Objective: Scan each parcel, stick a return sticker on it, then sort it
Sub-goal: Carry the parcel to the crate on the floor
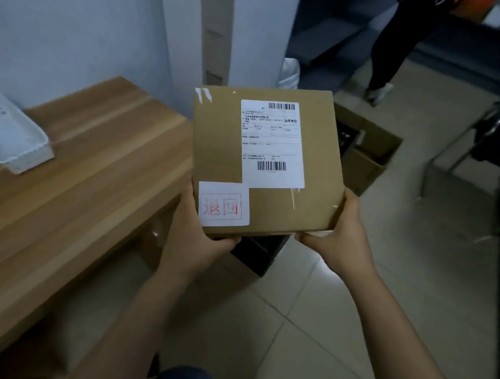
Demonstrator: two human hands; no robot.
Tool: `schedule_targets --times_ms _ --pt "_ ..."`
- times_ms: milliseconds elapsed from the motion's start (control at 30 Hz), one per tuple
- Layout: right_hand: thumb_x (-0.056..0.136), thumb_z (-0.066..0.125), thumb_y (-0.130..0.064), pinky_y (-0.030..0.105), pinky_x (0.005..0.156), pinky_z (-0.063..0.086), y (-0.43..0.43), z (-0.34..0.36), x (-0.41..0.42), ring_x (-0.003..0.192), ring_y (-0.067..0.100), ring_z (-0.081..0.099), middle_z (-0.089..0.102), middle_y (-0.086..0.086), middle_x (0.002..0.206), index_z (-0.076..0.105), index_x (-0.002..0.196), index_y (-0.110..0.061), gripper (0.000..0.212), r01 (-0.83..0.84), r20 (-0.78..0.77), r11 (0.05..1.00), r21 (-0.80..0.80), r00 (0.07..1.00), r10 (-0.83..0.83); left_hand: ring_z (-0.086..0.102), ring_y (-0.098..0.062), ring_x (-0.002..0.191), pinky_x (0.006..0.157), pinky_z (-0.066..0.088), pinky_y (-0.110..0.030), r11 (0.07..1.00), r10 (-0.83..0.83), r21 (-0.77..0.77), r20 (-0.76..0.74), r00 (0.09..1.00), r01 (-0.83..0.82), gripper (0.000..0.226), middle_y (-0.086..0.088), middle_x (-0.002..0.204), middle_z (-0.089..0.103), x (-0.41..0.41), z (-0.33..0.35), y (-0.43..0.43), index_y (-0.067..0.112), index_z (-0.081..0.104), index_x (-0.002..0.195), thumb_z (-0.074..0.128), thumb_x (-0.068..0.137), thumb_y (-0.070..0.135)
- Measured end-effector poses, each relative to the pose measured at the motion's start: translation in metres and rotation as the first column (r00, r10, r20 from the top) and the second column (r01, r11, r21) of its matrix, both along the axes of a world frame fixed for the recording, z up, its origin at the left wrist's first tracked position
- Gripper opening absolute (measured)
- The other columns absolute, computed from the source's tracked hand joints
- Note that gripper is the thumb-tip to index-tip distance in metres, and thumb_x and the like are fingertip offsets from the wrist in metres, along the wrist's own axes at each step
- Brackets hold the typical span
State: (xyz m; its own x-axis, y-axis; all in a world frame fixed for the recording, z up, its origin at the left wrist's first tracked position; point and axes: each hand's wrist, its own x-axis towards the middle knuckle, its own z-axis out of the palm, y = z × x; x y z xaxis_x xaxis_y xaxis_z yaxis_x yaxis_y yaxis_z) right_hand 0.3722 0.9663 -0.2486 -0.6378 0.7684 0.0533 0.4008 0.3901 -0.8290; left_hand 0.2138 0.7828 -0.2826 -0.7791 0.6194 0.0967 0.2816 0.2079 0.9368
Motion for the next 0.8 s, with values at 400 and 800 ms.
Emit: schedule_targets --times_ms 400,800 --pt "0.064 0.087 -0.015 0.003 0.063 0.042 0.165 -0.013 0.05 0.1 0.006 0.049 0.047 -0.012 0.125 0.022 0.145 -0.026 0.105 0.253 -0.054 0.967 -0.028 0.966 -0.254 0.045 -0.003 0.125 0.094 0.046 -0.024 0.972 -0.234 -0.037 -0.039 0.972 0.232 0.119 0.009 0.134 0.046 0.016 -0.003 0.208 0.029 0.011 0.15 0.09 0.062 0.017" --pt "0.064 0.088 -0.017 0.006 0.068 0.038 0.394 -0.01 -0.011 0.105 0.007 0.047 0.044 -0.011 0.131 0.021 0.146 -0.028 0.106 0.311 -0.048 0.95 -0.02 0.949 -0.312 0.05 -0.003 0.115 0.091 0.052 -0.033 0.967 -0.255 -0.018 -0.052 0.966 0.254 0.112 0.016 0.121 0.051 -0.053 0.007 0.444 0.038 0.018 0.143 0.09 0.058 0.021"
